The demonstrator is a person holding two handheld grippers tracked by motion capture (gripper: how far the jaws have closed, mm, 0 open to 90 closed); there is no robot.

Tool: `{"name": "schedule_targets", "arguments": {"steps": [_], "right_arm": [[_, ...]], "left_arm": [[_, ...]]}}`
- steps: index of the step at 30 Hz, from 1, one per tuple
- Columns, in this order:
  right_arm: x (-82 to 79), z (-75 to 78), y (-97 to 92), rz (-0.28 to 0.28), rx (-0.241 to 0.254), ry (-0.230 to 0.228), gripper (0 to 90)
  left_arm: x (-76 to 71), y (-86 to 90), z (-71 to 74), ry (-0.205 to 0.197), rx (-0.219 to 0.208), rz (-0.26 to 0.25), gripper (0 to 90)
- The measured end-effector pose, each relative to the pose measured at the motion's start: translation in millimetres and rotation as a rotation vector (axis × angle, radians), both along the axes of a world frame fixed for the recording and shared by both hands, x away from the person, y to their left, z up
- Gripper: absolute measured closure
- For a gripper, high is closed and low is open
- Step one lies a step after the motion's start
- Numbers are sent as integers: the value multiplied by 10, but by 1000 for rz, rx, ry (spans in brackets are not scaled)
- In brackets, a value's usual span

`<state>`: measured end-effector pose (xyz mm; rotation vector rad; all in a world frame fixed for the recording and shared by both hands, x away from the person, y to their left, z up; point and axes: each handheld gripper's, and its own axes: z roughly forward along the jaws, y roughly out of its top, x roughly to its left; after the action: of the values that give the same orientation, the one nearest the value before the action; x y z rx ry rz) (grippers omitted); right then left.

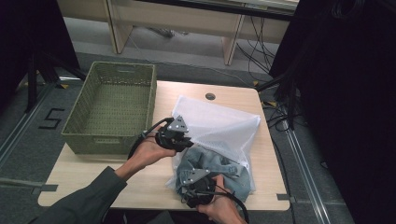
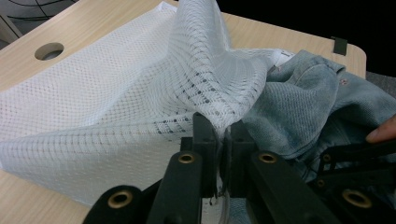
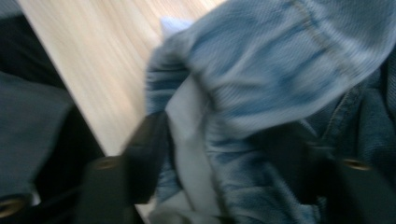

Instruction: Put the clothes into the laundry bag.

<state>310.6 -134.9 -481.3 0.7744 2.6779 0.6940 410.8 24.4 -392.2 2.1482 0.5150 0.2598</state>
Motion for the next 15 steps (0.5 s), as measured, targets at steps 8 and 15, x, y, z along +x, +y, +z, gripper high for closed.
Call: {"name": "schedule_targets", "arguments": {"steps": [8, 15], "right_arm": [[100, 95, -59, 4, 37, -107, 849], [395, 588, -360, -110, 139, -219, 900]], "left_arm": [[-13, 17, 15, -10, 12, -10, 854], [-29, 51, 58, -17, -7, 3, 860]]}}
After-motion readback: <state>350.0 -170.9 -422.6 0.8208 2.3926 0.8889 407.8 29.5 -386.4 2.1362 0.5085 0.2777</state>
